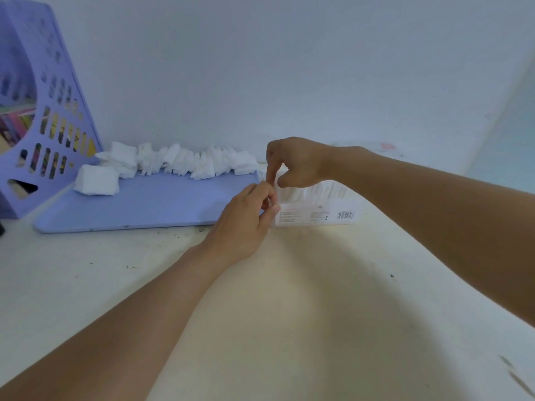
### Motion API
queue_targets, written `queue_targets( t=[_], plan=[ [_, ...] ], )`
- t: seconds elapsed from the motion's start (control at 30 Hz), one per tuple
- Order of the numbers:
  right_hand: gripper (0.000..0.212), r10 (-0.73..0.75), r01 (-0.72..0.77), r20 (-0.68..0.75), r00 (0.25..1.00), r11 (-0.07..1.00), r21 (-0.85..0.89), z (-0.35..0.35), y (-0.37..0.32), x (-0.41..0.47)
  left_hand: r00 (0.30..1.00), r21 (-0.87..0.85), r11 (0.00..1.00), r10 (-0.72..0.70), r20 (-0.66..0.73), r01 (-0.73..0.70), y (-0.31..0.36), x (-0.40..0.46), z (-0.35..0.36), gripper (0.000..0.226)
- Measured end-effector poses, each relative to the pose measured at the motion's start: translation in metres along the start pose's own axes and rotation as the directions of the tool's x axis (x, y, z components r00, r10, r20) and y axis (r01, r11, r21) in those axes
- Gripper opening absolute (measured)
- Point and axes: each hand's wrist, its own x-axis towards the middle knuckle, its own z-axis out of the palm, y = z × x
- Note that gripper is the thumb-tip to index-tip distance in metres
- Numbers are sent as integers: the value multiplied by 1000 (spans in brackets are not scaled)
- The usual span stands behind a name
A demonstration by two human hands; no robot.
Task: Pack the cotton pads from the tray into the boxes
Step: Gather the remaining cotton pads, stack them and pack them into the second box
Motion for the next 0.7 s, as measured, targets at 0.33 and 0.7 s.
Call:
queue_targets(
  t=[0.33, 0.7],
  plan=[
    [26, 84, -62, 97, 992, 976, -208, 19, 13, 12, 1000, -15, 1000, -5, -4, 5, -2, 0, 1, 10],
    [25, 190, -164, 120, 974, 967, -196, 9, -7, 16, 1000, -44, 999, -22, 12, 22, 0, 0, -2, 6]
  ],
)
